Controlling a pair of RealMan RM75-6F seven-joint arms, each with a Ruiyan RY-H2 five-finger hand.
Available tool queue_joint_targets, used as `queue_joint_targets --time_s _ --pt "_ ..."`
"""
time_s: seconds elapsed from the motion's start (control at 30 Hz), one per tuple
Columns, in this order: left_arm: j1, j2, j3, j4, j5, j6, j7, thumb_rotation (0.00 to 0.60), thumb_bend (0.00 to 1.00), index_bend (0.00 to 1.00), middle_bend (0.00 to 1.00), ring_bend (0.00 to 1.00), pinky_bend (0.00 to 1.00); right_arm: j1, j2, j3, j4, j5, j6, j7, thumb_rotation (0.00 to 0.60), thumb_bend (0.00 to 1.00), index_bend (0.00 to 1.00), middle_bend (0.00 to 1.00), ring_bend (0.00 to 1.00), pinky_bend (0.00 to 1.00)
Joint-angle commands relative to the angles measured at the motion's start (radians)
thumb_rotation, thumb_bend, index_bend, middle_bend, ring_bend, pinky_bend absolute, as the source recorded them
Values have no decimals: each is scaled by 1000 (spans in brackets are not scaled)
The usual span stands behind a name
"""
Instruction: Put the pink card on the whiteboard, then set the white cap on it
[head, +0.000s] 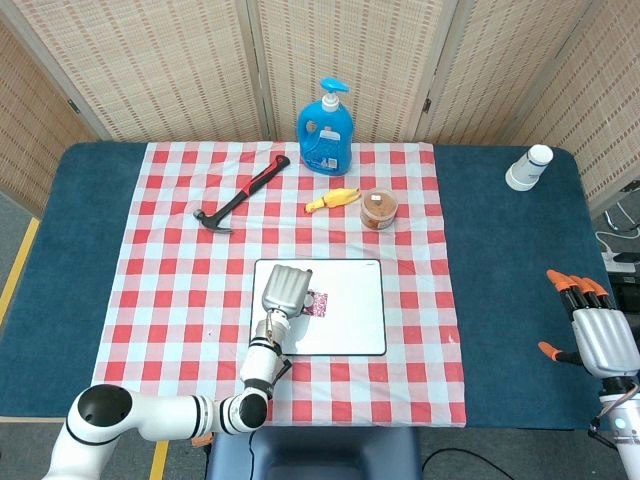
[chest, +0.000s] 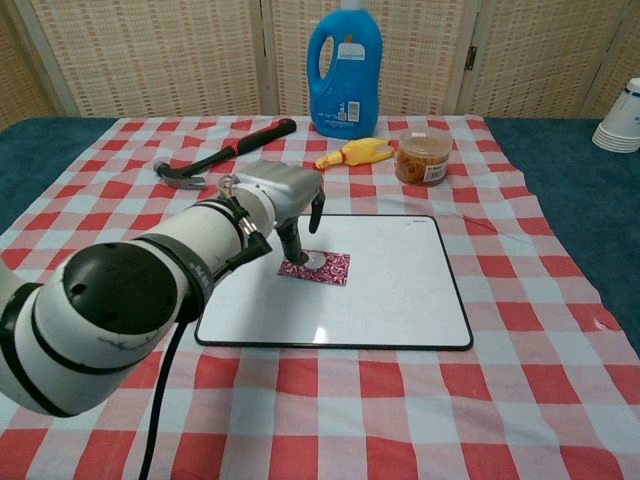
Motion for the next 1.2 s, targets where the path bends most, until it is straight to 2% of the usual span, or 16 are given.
queue_joint_targets --time_s 0.03,0.13,0.27,0.3,0.37,0.43,0.47,0.5,0.57,0.63,0.7,0.77,0.87,0.97,1.1,1.2 --pt "6 45 -11 -55 24 38 8 600 267 423 1000 1000 1000 0 1 0 0 1 -1 1 600 19 15 121 77 132" --pt "16 93 -9 -109 45 82 32 600 280 431 1000 1000 1000 0 2 1 0 4 -1 2 600 19 15 121 77 132" --pt "66 186 26 -212 63 124 41 600 304 432 994 1000 1000 -4 4 0 -5 -3 9 4 600 19 16 121 77 132" --pt "90 209 41 -239 91 126 5 600 299 429 972 1000 1000 -5 4 -1 -6 -8 13 5 600 19 16 121 77 132" --pt "173 257 84 -294 202 154 -146 600 267 392 899 988 1000 -8 4 -5 -6 -20 22 9 600 19 17 121 77 132" --pt "261 295 137 -330 337 203 -315 600 222 309 757 890 984 -8 4 -8 -7 -27 23 11 600 20 18 121 77 132" --pt "317 326 182 -345 431 241 -415 600 207 267 666 792 948 -8 4 -9 -7 -29 21 12 600 20 19 121 77 132" --pt "357 350 218 -351 497 274 -475 600 197 237 572 682 880 -7 4 -10 -7 -29 20 13 600 20 19 121 77 132" --pt "437 403 297 -345 627 348 -578 600 190 186 377 450 648 -5 3 -10 -7 -27 13 11 600 20 19 121 77 132" --pt "503 455 359 -332 718 418 -625 600 199 121 221 260 434 -2 2 -11 -9 -25 7 5 600 19 18 121 77 132" --pt "554 491 407 -305 783 469 -646 600 228 63 117 111 268 -1 0 -11 -12 -22 4 -1 600 19 18 121 77 132" --pt "605 530 467 -263 829 478 -684 600 247 14 32 21 174 0 -5 -10 -12 -19 4 -11 600 19 18 121 78 132" --pt "670 556 525 -182 863 457 -819 600 243 0 0 0 108 4 -15 -10 -7 -26 3 -20 600 19 20 121 77 133" --pt "737 565 552 -97 859 444 -900 600 229 0 0 0 58 7 -32 -10 11 -39 12 -15 600 19 29 121 77 132" --pt "798 596 567 -27 863 426 -984 600 208 0 0 0 19 7 -47 -4 24 -35 21 -18 600 20 30 121 61 132" --pt "826 623 554 15 858 405 -1057 600 206 0 0 0 3 4 -56 1 28 -28 30 -34 600 20 19 121 51 132"
